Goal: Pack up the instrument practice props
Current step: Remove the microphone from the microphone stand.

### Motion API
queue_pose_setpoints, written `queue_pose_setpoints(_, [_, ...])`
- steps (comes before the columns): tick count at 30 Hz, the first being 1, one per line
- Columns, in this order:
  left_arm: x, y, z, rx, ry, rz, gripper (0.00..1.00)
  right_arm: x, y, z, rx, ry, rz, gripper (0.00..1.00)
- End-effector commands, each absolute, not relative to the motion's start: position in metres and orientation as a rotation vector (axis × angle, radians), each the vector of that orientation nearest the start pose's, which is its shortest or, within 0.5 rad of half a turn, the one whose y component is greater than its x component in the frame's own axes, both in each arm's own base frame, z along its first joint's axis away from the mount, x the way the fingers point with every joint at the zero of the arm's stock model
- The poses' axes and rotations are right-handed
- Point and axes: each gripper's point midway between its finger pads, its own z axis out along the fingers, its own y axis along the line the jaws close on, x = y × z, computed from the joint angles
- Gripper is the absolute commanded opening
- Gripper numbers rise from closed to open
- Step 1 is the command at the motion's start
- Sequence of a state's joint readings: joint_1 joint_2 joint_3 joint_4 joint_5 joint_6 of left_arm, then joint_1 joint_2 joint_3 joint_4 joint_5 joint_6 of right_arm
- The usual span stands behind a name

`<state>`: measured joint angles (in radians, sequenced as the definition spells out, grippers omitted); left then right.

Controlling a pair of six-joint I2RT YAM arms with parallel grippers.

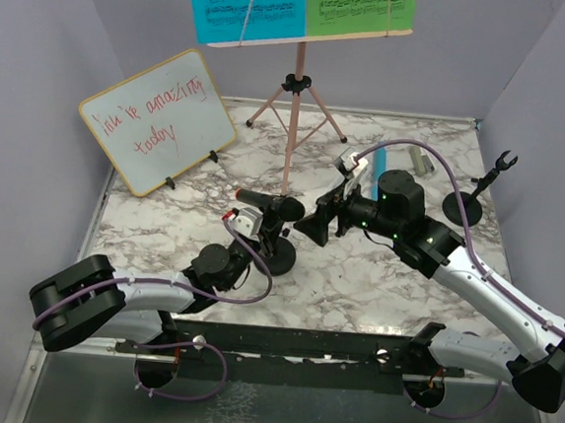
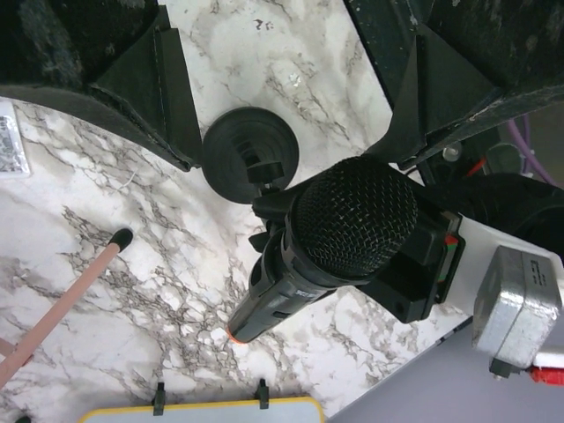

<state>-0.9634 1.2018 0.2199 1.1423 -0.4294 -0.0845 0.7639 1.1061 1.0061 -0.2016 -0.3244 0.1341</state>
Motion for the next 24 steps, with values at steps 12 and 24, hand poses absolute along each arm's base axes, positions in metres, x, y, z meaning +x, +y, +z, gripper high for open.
queue_pose_setpoints(12, [0.264,-0.242,0.161,0.314,1.496,-0.391,0.0,0.223,0.316,0.301,-0.732,1.733,1.064,0.87])
queue_pose_setpoints(24, [0.264,-0.24,0.159,0.278,1.509,-0.403,0.0,0.21,0.317,0.257,-0.814,1.819,1.09,0.34])
